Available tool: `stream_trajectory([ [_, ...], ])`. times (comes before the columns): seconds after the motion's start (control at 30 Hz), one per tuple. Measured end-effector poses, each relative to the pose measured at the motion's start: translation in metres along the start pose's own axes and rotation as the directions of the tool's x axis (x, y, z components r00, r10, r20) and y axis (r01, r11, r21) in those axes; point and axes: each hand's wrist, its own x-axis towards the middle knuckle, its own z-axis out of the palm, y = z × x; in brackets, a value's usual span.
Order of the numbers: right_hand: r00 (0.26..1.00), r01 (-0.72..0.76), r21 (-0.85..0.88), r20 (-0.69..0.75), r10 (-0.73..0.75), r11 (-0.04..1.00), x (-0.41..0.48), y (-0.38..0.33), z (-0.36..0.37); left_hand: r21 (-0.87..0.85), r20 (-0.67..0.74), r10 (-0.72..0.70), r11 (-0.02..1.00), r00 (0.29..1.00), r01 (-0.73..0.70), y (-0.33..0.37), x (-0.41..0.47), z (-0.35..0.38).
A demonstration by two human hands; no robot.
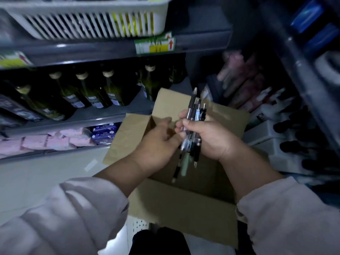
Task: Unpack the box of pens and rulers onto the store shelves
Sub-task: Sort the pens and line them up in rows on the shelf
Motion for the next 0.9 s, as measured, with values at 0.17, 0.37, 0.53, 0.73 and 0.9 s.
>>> stream_trajectory([
  [0.17,0.995,0.097,0.161,0.004,-0.099,0.982,-0.046,-0.054,0.026,-0.145,0.233,-0.119,0.977,0.965,0.156,0.057,-0.027,-0.003],
  [0.37,0.978,0.205,0.221,-0.091,-0.189,0.954,-0.109,-0.106,0.044,-0.121,0.331,-0.047,0.988,0.942,0.092,0.125,-0.060,-0.013],
  [0.53,0.942,0.314,0.289,-0.211,-0.260,0.904,-0.163,-0.134,0.045,-0.081,0.370,0.032,0.997,0.929,-0.002,0.174,-0.087,-0.004],
  [0.73,0.866,0.449,0.253,-0.361,-0.347,0.857,-0.235,-0.152,0.028,0.041,0.454,0.129,0.985,0.882,-0.165,0.221,-0.118,0.022],
  [0.9,0.803,0.510,0.277,-0.493,-0.335,0.814,-0.309,-0.153,-0.001,0.101,0.586,0.201,0.943,0.785,-0.318,0.254,-0.149,0.057],
])
